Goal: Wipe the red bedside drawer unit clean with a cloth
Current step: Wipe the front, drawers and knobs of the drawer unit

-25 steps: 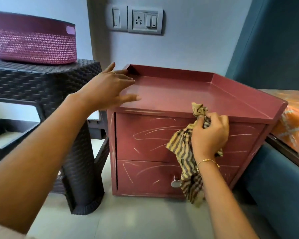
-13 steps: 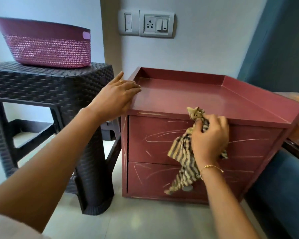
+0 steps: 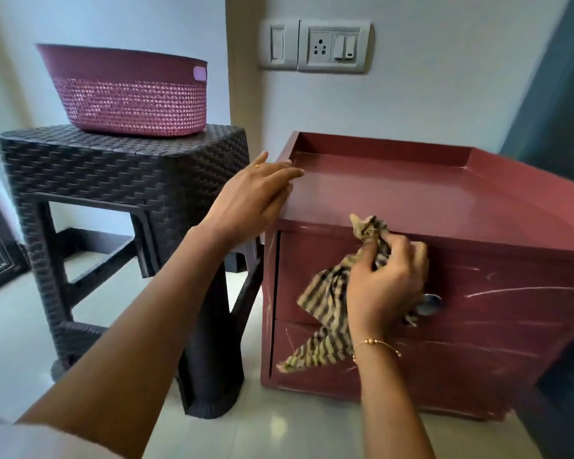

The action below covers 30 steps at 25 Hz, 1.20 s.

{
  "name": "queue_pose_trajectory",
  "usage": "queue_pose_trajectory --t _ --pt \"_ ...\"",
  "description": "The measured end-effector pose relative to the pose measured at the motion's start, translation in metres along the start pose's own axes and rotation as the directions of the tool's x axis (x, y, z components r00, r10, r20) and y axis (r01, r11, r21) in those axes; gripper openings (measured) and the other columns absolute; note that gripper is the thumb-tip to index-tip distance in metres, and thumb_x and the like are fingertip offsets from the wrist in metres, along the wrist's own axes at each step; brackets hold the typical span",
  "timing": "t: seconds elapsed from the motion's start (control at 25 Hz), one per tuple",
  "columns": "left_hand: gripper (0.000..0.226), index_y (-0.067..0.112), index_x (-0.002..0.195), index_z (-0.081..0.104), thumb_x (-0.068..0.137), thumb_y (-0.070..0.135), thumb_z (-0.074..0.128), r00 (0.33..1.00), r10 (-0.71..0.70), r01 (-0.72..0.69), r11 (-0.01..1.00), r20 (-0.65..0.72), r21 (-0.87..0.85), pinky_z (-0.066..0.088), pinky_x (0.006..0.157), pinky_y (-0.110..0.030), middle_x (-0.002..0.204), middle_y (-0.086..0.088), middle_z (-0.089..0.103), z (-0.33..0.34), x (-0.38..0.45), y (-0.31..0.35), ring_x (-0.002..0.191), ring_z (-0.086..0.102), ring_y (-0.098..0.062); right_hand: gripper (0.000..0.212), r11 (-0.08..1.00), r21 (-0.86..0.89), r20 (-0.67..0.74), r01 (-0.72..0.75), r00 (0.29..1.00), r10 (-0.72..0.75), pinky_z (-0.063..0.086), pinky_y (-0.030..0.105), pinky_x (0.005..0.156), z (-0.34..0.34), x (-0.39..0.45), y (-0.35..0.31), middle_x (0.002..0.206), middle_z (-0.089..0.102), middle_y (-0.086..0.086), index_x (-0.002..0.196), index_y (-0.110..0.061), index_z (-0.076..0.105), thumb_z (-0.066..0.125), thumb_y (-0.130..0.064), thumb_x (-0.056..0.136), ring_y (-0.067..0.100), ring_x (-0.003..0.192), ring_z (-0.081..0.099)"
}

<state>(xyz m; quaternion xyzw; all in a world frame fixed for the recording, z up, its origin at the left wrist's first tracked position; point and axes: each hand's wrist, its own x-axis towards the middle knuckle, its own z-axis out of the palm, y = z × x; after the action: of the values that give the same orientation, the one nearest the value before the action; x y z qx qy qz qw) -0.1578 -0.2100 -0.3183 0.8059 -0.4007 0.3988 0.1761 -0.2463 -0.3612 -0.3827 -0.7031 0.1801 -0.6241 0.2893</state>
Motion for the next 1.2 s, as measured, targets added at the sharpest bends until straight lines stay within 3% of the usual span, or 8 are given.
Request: queue_pose_trajectory --t 0.12,0.32,0.52,0.6,0.68,0.8,1.04,1.2 --pt "0.027 0.001 0.109 0.066 0.089 0.007 0.048 0.998 0.023 -0.021 0.999 -0.057 0.028 0.029 0.109 -0.037 0.109 -0.014 0.068 0.004 0.001 -0.001 0.107 0.062 -0.026 0.005 0.999 0.032 0.007 0.018 1.0 -0.019 0.031 0.029 0.062 0.011 -0.008 -0.019 0.075 0.057 0.02 0.074 0.001 0.062 0.067 0.002 0.073 0.034 0.07 0.055" --pt "0.033 0.0 0.102 0.069 0.084 0.008 0.042 0.995 0.056 -0.05 0.996 -0.08 0.069 0.035 0.103 -0.036 0.102 -0.015 0.07 0.003 0.001 -0.001 0.098 0.066 -0.026 0.011 0.944 0.068 0.209 0.323 0.921 -0.33 0.031 0.027 0.059 0.034 -0.037 -0.048 0.074 0.056 0.013 0.072 -0.003 0.059 0.07 0.0 0.074 0.026 0.069 0.051" --pt "0.036 0.004 0.114 0.065 0.09 0.013 0.04 0.995 -0.088 0.089 0.996 0.035 -0.013 0.022 0.108 -0.027 0.118 -0.011 0.066 -0.01 0.002 0.006 0.11 0.061 -0.026 0.009 0.998 -0.016 0.06 0.059 0.997 -0.058 0.032 0.029 0.061 0.007 -0.01 -0.008 0.081 0.059 0.017 0.081 -0.002 0.064 0.068 -0.005 0.073 0.033 0.075 0.055" --pt "0.036 0.005 0.114 0.066 0.091 0.015 0.039 0.988 -0.146 0.149 0.986 0.051 -0.068 0.019 0.109 -0.024 0.119 -0.009 0.065 -0.014 0.003 0.008 0.111 0.06 -0.024 0.008 1.0 0.003 0.074 0.011 0.997 -0.011 0.033 0.028 0.06 0.007 -0.01 -0.018 0.079 0.059 0.016 0.08 -0.001 0.064 0.068 -0.003 0.073 0.033 0.074 0.055" --pt "0.037 0.007 0.115 0.066 0.091 0.014 0.039 0.985 -0.165 0.169 0.982 0.056 -0.084 0.019 0.108 -0.022 0.12 -0.008 0.064 -0.015 0.005 0.012 0.113 0.059 -0.021 0.009 0.992 0.047 0.172 0.115 0.978 -0.122 0.035 0.026 0.058 0.019 -0.018 -0.039 0.077 0.058 0.014 0.077 -0.001 0.063 0.07 0.0 0.071 0.03 0.072 0.055" --pt "0.033 0.01 0.118 0.064 0.095 0.011 0.041 0.975 -0.208 0.215 0.972 0.08 -0.091 0.016 0.107 -0.018 0.126 -0.006 0.061 -0.015 0.002 0.014 0.12 0.054 -0.019 0.014 0.939 0.088 0.33 0.332 0.88 -0.342 0.042 0.03 0.051 0.028 -0.031 -0.056 0.075 0.058 0.011 0.076 -0.002 0.063 0.072 0.003 0.067 0.028 0.07 0.056" --pt "0.038 0.013 0.134 0.05 0.097 0.015 0.041 0.968 -0.157 0.189 0.97 0.198 -0.152 0.016 0.113 -0.03 0.139 -0.007 0.049 -0.021 -0.004 0.006 0.133 0.039 -0.018 0.013 0.997 0.04 0.247 0.06 0.967 -0.068 0.03 0.024 0.057 0.011 -0.017 -0.042 0.078 0.06 0.012 0.08 -0.003 0.065 0.074 -0.007 0.072 0.029 0.072 0.057" --pt "0.04 0.015 0.136 0.046 0.097 0.013 0.046 0.965 -0.2 0.229 0.959 0.169 -0.168 0.019 0.113 -0.044 0.143 -0.003 0.044 -0.028 -0.016 -0.011 0.14 0.027 -0.019 0.018 0.972 0.121 0.323 0.2 0.918 -0.229 0.035 0.022 0.056 0.021 -0.033 -0.07 0.08 0.06 0.008 0.089 -0.007 0.067 0.072 -0.007 0.073 0.022 0.075 0.056"
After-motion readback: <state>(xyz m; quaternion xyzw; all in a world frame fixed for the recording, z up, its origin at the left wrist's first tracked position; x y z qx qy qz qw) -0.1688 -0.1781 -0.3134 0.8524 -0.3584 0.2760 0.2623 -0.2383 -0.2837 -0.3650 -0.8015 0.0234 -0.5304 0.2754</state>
